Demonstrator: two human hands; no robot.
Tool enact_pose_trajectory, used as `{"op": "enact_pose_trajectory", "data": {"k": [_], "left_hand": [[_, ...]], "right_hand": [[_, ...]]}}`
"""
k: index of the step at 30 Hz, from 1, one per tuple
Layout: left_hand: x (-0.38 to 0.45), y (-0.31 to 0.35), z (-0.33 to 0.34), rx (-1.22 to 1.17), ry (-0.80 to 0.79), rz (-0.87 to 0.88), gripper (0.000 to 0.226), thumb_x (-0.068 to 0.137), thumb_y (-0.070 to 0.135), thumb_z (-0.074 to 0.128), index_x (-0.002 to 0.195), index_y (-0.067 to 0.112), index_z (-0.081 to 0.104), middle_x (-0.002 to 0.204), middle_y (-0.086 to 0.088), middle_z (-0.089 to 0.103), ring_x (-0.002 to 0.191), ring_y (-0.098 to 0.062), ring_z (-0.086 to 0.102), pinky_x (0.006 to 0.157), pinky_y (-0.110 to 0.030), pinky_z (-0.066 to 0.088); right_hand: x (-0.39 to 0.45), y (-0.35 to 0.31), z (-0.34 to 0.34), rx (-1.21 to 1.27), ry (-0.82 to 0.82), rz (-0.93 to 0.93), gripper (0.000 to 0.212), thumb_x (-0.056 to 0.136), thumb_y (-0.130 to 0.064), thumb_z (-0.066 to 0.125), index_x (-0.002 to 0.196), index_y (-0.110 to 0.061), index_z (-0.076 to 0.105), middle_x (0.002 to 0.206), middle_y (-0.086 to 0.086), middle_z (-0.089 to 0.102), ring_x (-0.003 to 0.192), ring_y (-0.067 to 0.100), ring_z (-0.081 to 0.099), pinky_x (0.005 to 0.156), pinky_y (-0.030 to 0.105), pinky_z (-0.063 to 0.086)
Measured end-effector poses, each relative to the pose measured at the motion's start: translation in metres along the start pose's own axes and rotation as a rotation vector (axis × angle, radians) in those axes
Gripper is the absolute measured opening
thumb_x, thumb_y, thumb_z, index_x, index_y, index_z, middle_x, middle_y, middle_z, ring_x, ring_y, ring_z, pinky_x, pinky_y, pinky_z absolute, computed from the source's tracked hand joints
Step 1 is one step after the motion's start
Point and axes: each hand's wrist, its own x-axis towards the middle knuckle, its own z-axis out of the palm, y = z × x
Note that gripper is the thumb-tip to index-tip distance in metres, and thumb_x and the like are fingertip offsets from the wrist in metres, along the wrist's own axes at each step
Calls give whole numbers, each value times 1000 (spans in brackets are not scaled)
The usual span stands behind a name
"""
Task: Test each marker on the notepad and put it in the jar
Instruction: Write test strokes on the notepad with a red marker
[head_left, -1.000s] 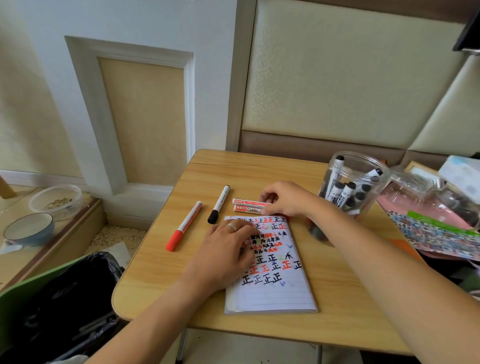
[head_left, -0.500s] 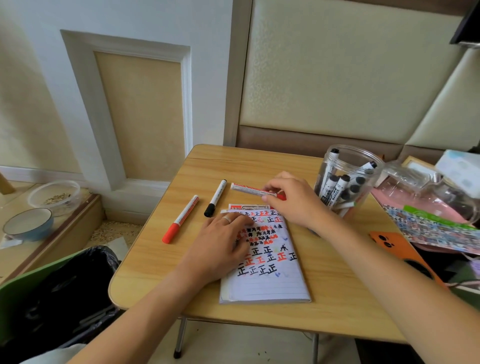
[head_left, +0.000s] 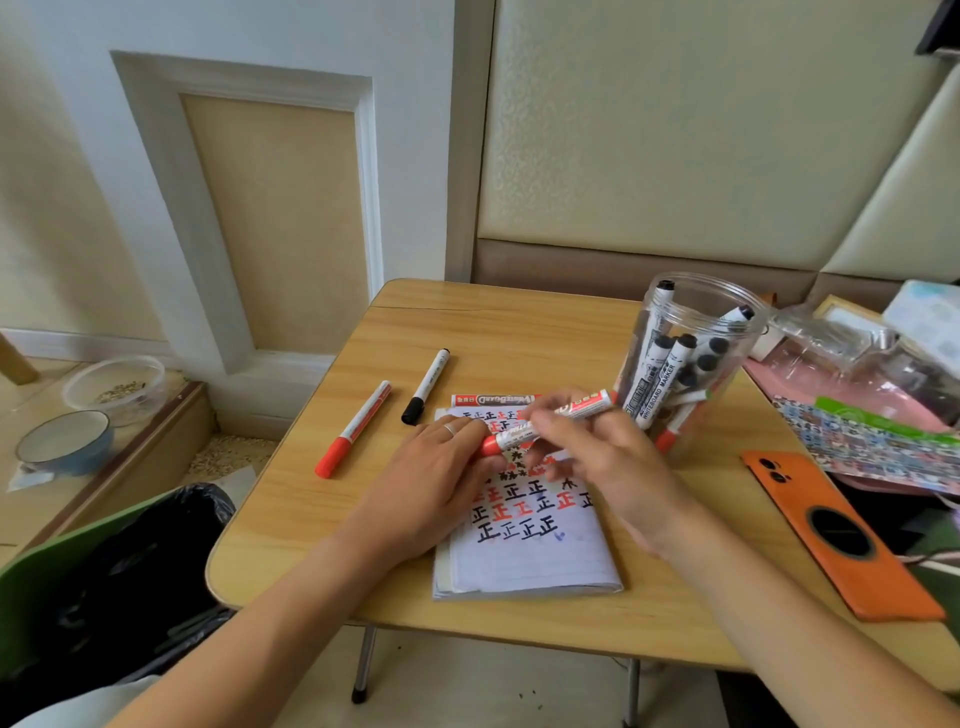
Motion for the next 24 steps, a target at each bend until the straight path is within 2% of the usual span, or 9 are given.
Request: {"op": "enact_pose_trajectory", "data": {"k": [3, 5, 7, 9, 12, 15, 17, 19, 24], "left_hand": [[1, 1, -1, 28, -69, 30, 33, 106, 49, 33, 96, 23, 50, 92, 11, 49, 85, -10, 44, 78, -30, 38], [0, 1, -2, 25, -109, 54, 33, 106, 48, 28, 100, 25, 51, 98, 11, 49, 93, -10, 45, 86, -33, 40], [-1, 2, -4, 10, -127, 70, 35, 107, 46, 23, 103, 25, 51, 106, 11, 49, 101, -10, 45, 93, -38, 40], [-1, 3, -4, 18, -132, 77, 36, 107, 45, 22, 104, 26, 52, 111, 12, 49, 104, -9, 44, 94, -40, 40], [0, 2, -1, 34, -133, 94, 39, 107, 47, 23, 104, 27, 56, 112, 12, 49, 105, -10, 45, 93, -42, 42], [0, -1, 1, -1, -125, 97, 43, 107, 49, 23, 106, 26, 59, 113, 12, 51, 107, -10, 47, 94, -43, 42], [1, -2, 1, -35, -111, 86, 42, 107, 48, 25, 105, 25, 60, 113, 11, 52, 106, -11, 49, 93, -43, 43], [1, -3, 2, -32, -105, 87, 38, 106, 46, 28, 103, 26, 60, 114, 11, 53, 106, -11, 49, 93, -44, 44], [1, -4, 3, 13, -130, 91, 39, 106, 47, 26, 104, 26, 59, 118, 11, 52, 109, -9, 46, 95, -42, 42]], "right_hand": [[3, -6, -20, -52, 121, -54, 10, 93, -14, 72, 94, -4, 68, 85, 10, 71, 79, 22, 69, 69, 29, 57], [6, -7, -35, -302, 110, -108, 7, 91, -12, 74, 87, -9, 70, 82, 5, 72, 76, 20, 69, 68, 30, 60], [7, -5, -41, -683, 64, -189, 7, 90, -25, 74, 85, -20, 71, 82, -6, 73, 78, 12, 69, 74, 35, 60], [4, -1, -36, -943, -3, -261, 18, 92, -43, 64, 88, -27, 70, 83, -13, 70, 81, 4, 66, 78, 37, 57], [2, 5, -18, -1198, -121, -311, 35, 93, -58, 48, 103, -30, 67, 96, -13, 66, 90, 9, 62, 81, 38, 54], [1, 12, -2, -1331, -145, -421, 39, 97, -50, 38, 111, -23, 63, 99, -5, 64, 93, 22, 63, 75, 40, 54], [1, 17, 4, -1363, -137, -478, 43, 97, -48, 31, 109, -20, 62, 96, -3, 63, 88, 25, 66, 66, 42, 55], [0, 21, 4, -1391, -118, -517, 43, 99, -49, 31, 111, -22, 61, 94, -5, 64, 81, 26, 67, 57, 37, 52], [-2, 21, 4, -1381, -135, -463, 27, 106, -47, 40, 119, -28, 53, 104, -5, 66, 92, 29, 65, 65, 34, 33]]}}
